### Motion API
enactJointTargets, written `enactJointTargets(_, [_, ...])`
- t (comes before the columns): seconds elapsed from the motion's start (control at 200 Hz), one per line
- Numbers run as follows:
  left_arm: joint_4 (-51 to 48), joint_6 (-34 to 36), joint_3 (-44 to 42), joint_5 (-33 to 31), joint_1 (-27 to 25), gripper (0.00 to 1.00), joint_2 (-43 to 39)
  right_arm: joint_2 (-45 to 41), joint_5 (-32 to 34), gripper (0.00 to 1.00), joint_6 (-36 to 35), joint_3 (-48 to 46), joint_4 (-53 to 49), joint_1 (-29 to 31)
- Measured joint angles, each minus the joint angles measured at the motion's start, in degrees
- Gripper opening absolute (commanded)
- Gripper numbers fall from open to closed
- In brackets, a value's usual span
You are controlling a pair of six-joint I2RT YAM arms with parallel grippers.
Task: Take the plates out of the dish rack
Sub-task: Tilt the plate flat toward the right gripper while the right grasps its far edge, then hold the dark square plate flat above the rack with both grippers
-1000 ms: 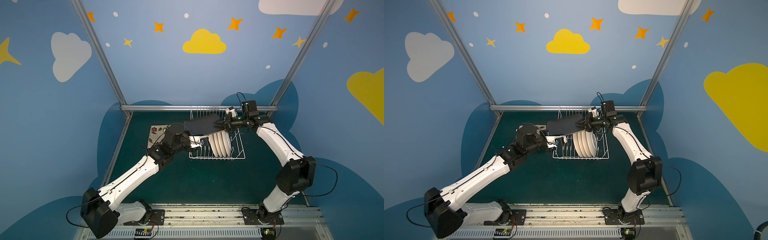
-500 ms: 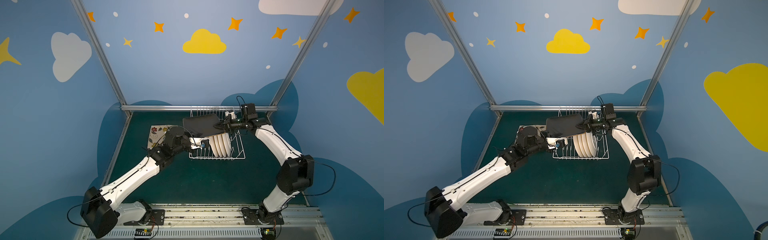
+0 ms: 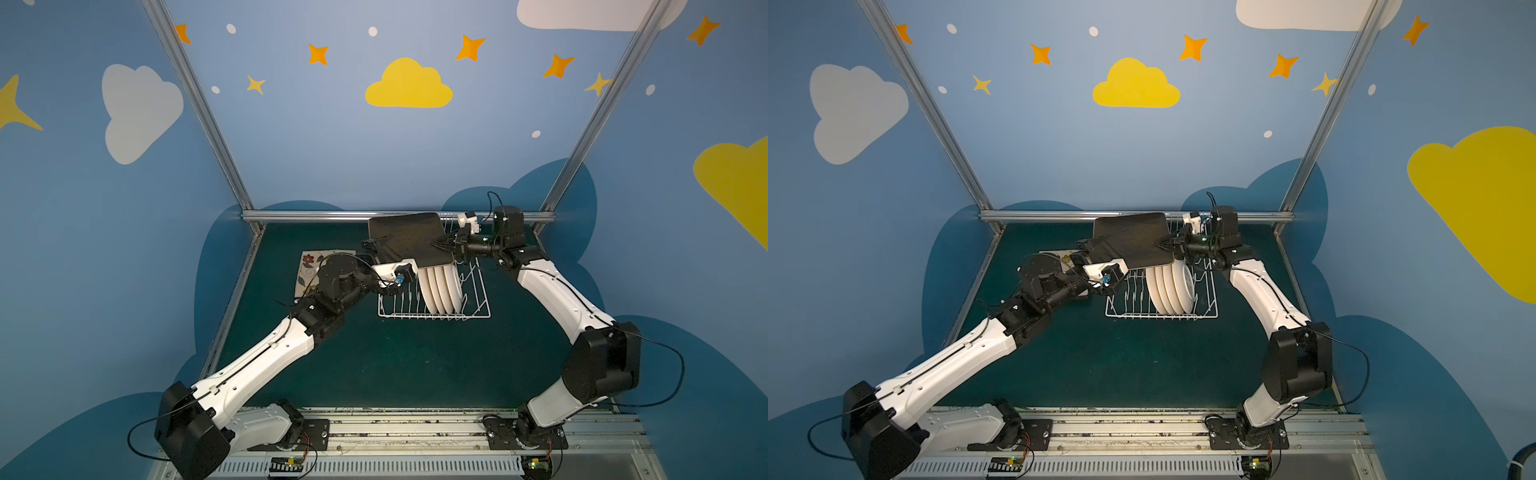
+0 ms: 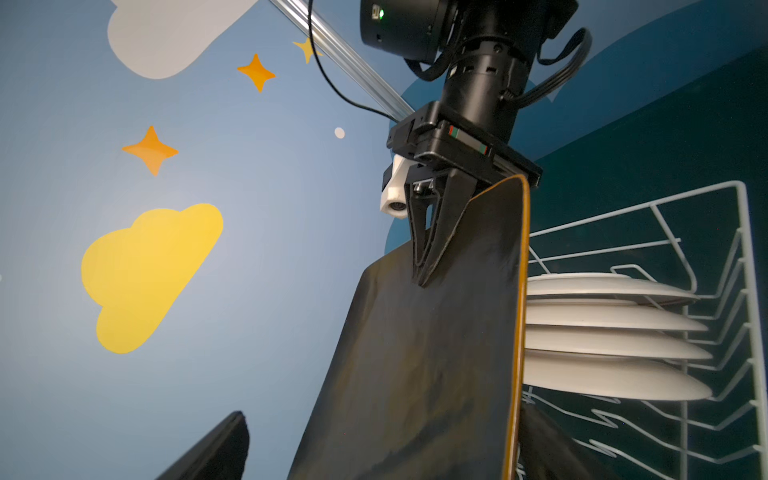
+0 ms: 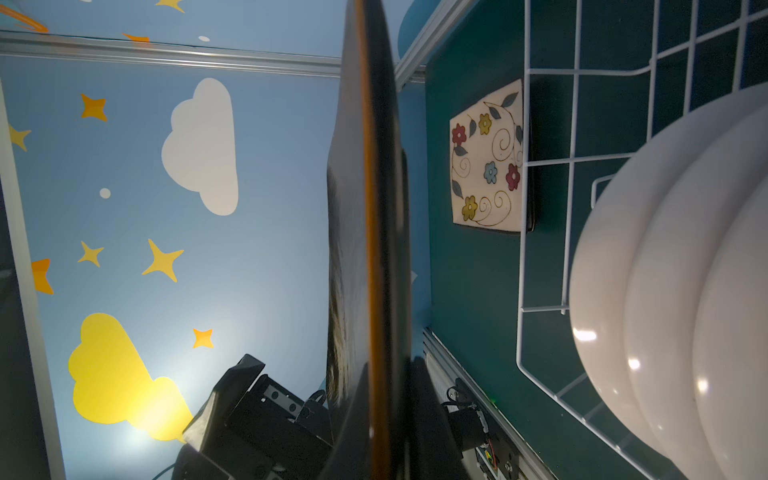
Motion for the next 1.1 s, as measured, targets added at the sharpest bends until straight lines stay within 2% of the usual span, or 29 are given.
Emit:
enactJointTargets(0.23, [-2.3, -8.5, 0.0, -2.9, 0.5, 0.99, -5.2, -2.1, 1.1, 0.0, -1.2, -1.9, 2.2, -1.1])
enactJointTargets(0.4, [-8.7, -20.5, 3.8, -4.7, 2.4, 0.99, -7.7, -3.5, 2.2, 0.0, -2.2, -4.1, 2.5, -1.5])
enactJointTargets(0.546, [-14.1, -33.3, 7.8, -3.9, 8.0, 0.99, -8.4, -4.7, 3.3, 0.0, -3.7, -6.3, 2.9, -1.7])
enactJointTargets(0.626, [-17.2, -41.3, 9.5, -0.8, 12.5, 0.99, -8.2, -5.9, 4.1, 0.0, -4.7, -7.7, 3.0, -1.8])
enactJointTargets(0.776, [-22.5, -56.2, 13.0, 8.8, 19.3, 0.99, -5.4, -8.4, 5.2, 0.0, -6.6, -9.6, 3.4, -1.8])
enactJointTargets(0.921, [-25.6, -66.3, 13.9, 17.9, 20.6, 0.99, -1.9, -10.4, 5.8, 0.0, -8.9, -10.6, 4.8, -1.8])
enactJointTargets(1.096, [-28.2, -74.8, 13.9, 25.3, 20.7, 0.99, 3.5, -12.5, 5.9, 0.0, -10.1, -13.7, 8.0, -1.8])
